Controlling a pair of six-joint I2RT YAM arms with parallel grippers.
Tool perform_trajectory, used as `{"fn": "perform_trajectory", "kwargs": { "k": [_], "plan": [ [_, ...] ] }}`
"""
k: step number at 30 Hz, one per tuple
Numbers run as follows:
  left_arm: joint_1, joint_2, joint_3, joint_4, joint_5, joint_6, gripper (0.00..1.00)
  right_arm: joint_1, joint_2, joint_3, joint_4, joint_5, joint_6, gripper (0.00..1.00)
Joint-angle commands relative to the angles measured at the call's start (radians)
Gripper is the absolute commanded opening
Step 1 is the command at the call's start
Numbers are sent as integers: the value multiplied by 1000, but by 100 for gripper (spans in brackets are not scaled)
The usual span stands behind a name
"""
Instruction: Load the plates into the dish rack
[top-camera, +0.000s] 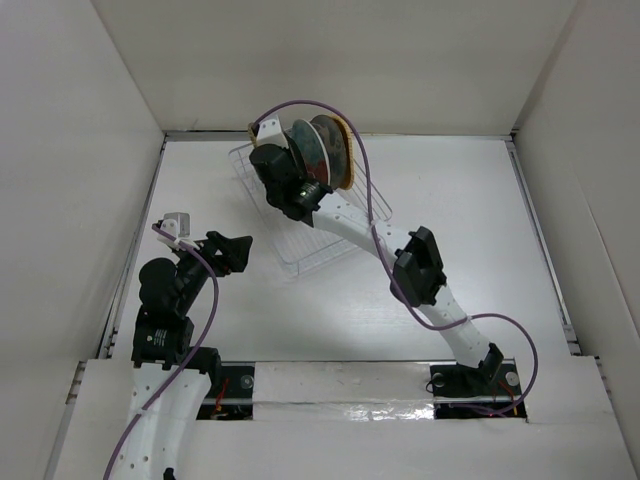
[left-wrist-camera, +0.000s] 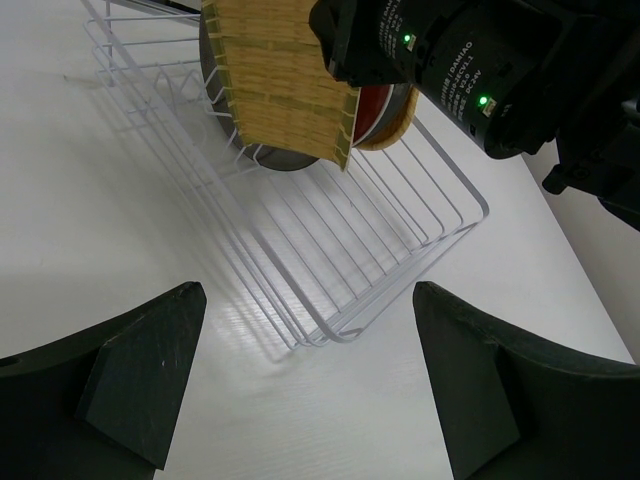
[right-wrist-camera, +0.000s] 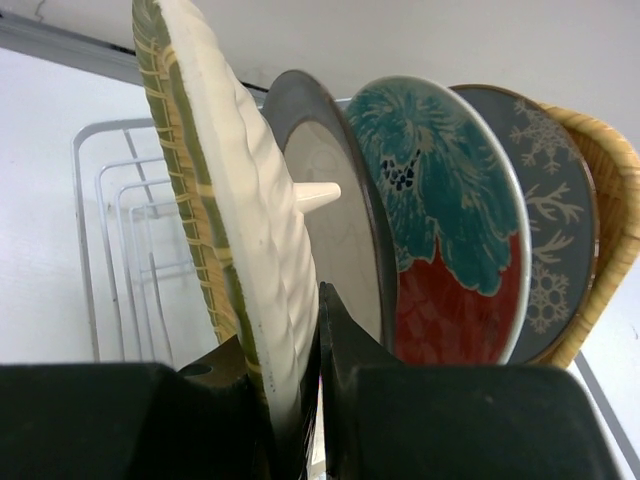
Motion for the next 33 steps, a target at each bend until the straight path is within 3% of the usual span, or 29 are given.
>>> {"fn": "perform_trajectory", "kwargs": {
  "k": [1,13,28,33],
  "plan": [
    [-6,5,17,26,-3,5,82,-6,-112,11,119,75,-20,0],
    [-6,11,17,27,-2,5,82,-6,12,80,46,54,17,0],
    [-6,6,17,26,-2,5,82,-25,101,41,132,92,22,0],
    [-6,8,17,27,-3,7,81,-25,137,84,147,95,11,18]
  ]
}}
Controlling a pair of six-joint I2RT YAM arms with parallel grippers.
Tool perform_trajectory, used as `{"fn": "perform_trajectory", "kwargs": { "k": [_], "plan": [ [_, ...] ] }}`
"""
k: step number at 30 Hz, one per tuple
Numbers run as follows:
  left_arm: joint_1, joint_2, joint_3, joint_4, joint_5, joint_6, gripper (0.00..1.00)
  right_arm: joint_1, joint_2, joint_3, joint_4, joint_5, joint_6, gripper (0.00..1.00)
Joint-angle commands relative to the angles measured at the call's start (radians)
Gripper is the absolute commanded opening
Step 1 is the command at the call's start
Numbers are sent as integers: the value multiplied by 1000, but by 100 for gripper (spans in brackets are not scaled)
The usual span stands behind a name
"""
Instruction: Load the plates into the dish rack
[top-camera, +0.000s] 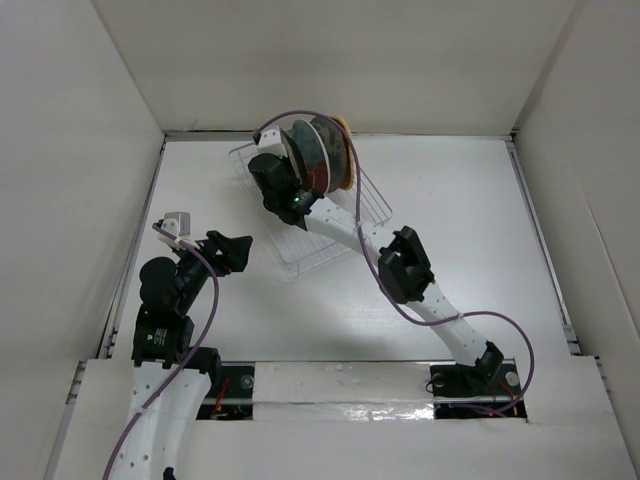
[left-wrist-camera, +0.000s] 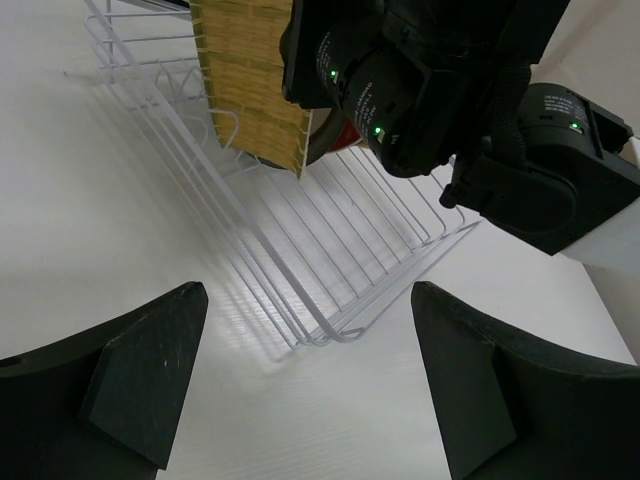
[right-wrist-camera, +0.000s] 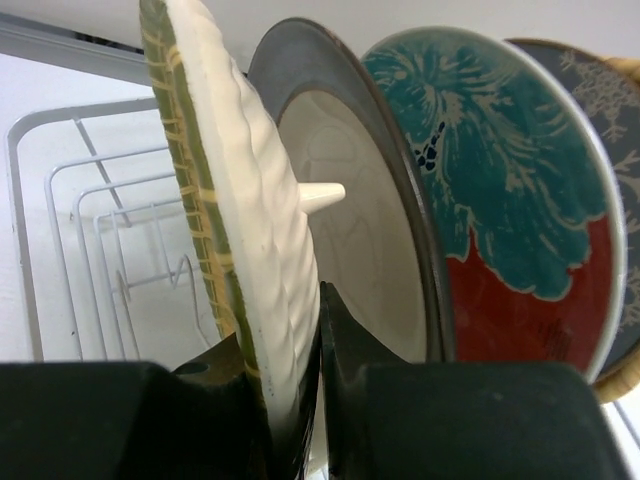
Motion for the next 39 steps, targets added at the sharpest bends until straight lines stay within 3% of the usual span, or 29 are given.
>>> {"fn": "perform_trajectory", "kwargs": {
  "k": [1,5,7,11,29,32,37,39],
  "plan": [
    [-6,2,15,27,-5,5,80,-9,26,62,77,49,-7,22],
    [-6,1,14,26,-22,1,79,-9,12,36,108,31,-1,55],
    [-6,-11,12,26,-40,-2,78,-9,-25,-9,131,2,4,66],
    [-6,-21,11,26,-52,-5,75,2,-121,-140,245,-38,4,74],
    [-6,-19,9,26,-65,-7,66,20,-404,-480,339,-148,36,76],
    [-6,-19,11,23,-69,-8,58,20,-489,-540,353,-199,53,77],
    [-6,-27,12,21,-81,-8,34,20,-689,-698,404,-299,67,78],
    [-6,-28,11,19,-84,-8,31,20,-738,-737,419,-322,70,78]
  ]
}}
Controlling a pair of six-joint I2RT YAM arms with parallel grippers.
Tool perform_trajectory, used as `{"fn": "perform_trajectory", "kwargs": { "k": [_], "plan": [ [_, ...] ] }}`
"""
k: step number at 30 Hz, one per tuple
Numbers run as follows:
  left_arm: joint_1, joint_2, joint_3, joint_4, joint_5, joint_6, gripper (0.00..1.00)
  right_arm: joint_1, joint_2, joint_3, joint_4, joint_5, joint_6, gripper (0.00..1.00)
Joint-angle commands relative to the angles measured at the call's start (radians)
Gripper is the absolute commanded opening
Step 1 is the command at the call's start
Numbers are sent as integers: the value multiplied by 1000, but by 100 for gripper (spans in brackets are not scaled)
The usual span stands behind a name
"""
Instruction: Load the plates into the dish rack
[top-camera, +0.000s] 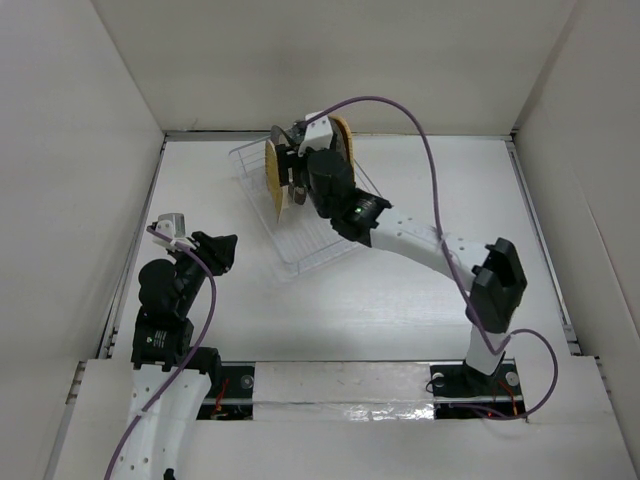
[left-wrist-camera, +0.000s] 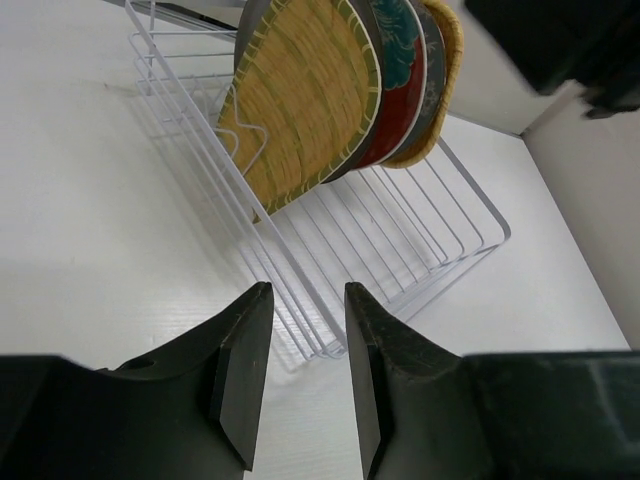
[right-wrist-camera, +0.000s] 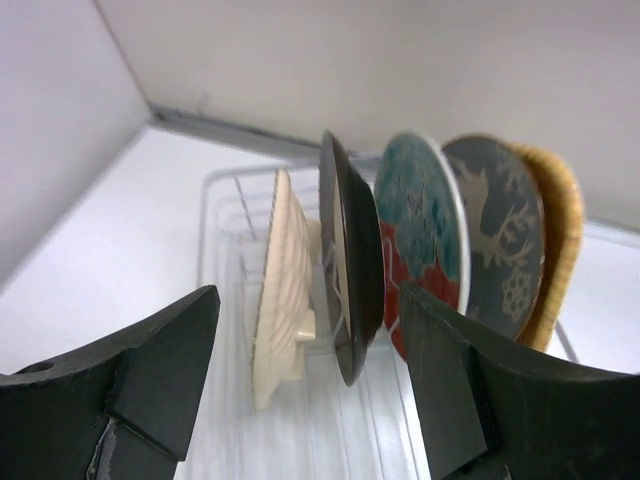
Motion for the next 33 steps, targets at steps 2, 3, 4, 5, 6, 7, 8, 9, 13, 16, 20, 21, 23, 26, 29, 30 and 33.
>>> {"fn": "perform_trajectory", "kwargs": {
  "k": [2,3,4,5,6,7,8,9,13,16,20,21,23,26,29,30,33],
  "plan": [
    [-6,-12,11,25,-9,-2,31,5,-174,-68,116,-66,23,78],
    [-6,-12,12,25,-9,-2,32,5,-194,-83,119,-74,24,78],
    [-6,-13,12,25,-10,-2,34,5,-212,-100,122,-74,27,78],
    [-6,-12,11,25,-9,-2,36,5,-247,-135,133,-77,35,77],
    [-6,-15,12,25,-9,-2,39,5,-269,-157,140,-80,38,74],
    [-6,-16,12,24,-9,-2,45,5,-290,-180,150,-77,43,68],
    [-6,-19,14,25,-1,0,48,5,-316,-209,165,-70,59,38],
    [-6,-30,14,27,2,0,51,5,-382,-293,218,-33,69,19],
    [-6,-76,15,28,-12,6,61,5,-600,-572,448,104,115,0],
    [-6,-93,14,31,-13,9,68,-12,-761,-757,509,164,153,8],
    [-6,-107,8,39,2,7,71,-87,-846,-823,434,93,254,52],
    [-6,-113,6,42,5,4,71,-99,-846,-817,373,54,263,57],
    [-6,-117,3,47,13,6,71,-110,-834,-785,282,35,268,66],
    [-6,-133,2,50,21,6,71,-110,-818,-748,214,-6,259,68],
    [-6,-142,0,51,18,4,71,-110,-817,-743,214,-22,259,69],
    [-6,-143,-3,53,18,3,70,-110,-817,-743,217,-28,259,69],
    [-6,-139,-3,54,24,3,69,-101,-797,-719,202,-53,256,69]
  ]
}}
